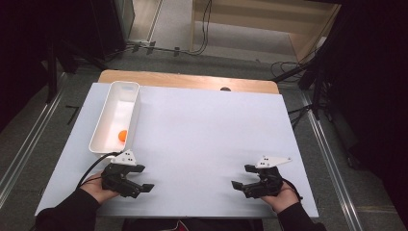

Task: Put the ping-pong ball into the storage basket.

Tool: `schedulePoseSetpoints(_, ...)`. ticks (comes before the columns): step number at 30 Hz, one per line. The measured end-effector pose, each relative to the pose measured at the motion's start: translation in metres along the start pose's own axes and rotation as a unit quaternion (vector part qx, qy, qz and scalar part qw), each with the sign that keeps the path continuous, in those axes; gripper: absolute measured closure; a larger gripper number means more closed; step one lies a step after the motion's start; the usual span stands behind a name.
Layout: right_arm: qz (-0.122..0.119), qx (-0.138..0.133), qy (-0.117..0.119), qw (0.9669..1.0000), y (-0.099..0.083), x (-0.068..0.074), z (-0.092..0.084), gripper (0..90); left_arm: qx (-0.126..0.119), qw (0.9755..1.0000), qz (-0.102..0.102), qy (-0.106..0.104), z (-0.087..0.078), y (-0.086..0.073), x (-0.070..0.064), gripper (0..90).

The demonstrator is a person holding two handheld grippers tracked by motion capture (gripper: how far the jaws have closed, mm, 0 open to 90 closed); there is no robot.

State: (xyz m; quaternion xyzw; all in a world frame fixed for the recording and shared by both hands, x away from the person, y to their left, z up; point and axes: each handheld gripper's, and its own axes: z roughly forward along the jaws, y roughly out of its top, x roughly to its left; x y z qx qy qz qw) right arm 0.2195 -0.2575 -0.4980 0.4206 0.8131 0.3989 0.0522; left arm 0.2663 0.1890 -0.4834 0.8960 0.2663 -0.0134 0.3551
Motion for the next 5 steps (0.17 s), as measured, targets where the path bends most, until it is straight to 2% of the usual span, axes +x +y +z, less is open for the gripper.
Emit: schedulePoseSetpoints(5, -0.001, 0.003, 0.002, 1.0000, -0.0001, 0.0002, 0.0006, 12.9, 0.000, 1.0000, 0.002, 0.002, 0.0018, 0.0006, 0.0000, 20.4)
